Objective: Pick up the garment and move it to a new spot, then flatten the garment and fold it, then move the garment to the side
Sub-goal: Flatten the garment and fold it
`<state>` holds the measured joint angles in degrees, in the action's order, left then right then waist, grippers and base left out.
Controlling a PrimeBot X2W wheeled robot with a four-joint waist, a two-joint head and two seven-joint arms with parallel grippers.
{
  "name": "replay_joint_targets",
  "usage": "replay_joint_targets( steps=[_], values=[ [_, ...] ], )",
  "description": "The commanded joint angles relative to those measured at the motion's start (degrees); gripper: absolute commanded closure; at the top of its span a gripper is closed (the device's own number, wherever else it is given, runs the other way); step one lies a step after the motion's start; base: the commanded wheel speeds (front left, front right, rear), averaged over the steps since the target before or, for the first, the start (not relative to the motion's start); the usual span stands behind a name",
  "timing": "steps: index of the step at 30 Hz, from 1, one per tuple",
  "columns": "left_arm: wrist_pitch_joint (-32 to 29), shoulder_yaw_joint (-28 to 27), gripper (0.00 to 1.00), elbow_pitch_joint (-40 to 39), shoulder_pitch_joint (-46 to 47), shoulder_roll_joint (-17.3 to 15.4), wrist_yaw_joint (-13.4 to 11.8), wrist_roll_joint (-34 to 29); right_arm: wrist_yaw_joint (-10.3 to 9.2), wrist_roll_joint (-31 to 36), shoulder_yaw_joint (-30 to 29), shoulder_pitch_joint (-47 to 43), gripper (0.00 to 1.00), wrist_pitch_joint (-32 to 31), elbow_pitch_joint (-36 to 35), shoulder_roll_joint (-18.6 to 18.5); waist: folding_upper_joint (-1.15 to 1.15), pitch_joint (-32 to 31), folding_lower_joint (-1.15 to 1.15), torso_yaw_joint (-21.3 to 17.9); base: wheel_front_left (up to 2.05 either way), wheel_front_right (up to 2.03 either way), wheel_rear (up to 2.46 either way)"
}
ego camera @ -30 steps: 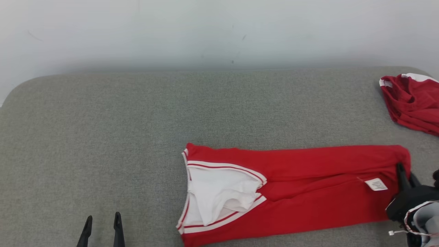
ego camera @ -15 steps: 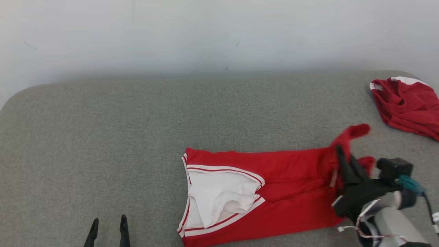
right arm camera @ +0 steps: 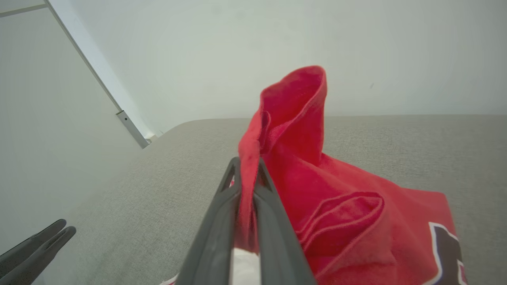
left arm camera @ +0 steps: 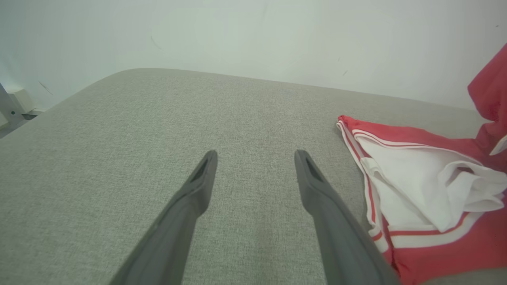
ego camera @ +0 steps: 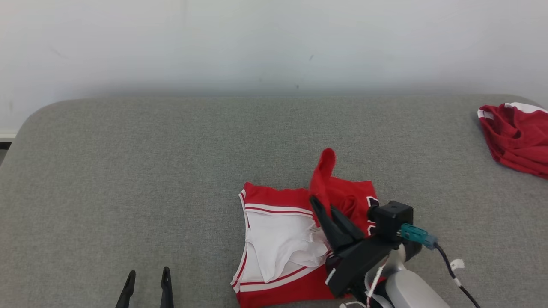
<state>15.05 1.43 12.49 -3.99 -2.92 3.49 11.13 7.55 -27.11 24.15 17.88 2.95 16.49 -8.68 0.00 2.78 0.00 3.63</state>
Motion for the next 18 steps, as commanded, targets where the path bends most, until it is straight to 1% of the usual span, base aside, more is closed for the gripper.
replay_joint_targets(
  steps=[1,4,8,13,16,17,18],
  values=[
    [0.2,0.2,0.0,0.2,0.7,0.1,-0.3,0.7,-0.17,0.6,1.1,1.2,1.0,-0.6,0.6,1.3,0.0,0.4,0.0,0.7,0.0,0.0,0.0],
    [0.2,0.9,0.0,0.5,1.1,0.1,-0.4,0.9,-0.17,1.3,2.5,2.8,1.0,-1.0,3.1,2.9,0.0,0.7,0.0,1.6,0.0,0.0,0.0],
    [0.2,2.0,0.0,0.9,2.1,0.1,-0.3,1.2,-0.17,2.6,3.9,5.7,1.0,-0.7,8.8,4.7,0.0,1.3,0.0,3.1,0.0,0.0,0.0],
    [0.2,2.9,0.0,1.3,2.7,0.1,-0.6,1.7,-0.17,2.7,5.7,8.3,1.0,0.5,16.3,5.6,0.0,1.6,0.0,4.7,0.0,0.0,0.0],
    [0.2,3.0,0.0,1.6,2.9,0.1,-0.7,2.0,-0.17,2.1,6.4,9.6,1.0,2.3,20.1,5.8,0.0,1.6,0.0,5.2,0.0,0.0,0.0],
    [0.2,3.1,0.0,1.7,2.8,0.1,-0.8,2.1,-0.17,1.6,6.8,9.9,0.8,3.2,20.9,5.9,0.0,1.6,0.0,5.3,0.0,0.0,0.0],
    [0.2,3.1,0.0,1.8,2.8,0.1,-0.8,2.1,-0.17,0.3,7.4,10.1,0.0,4.0,21.2,5.9,0.0,1.6,0.0,5.4,0.0,0.0,0.0]
  ],
)
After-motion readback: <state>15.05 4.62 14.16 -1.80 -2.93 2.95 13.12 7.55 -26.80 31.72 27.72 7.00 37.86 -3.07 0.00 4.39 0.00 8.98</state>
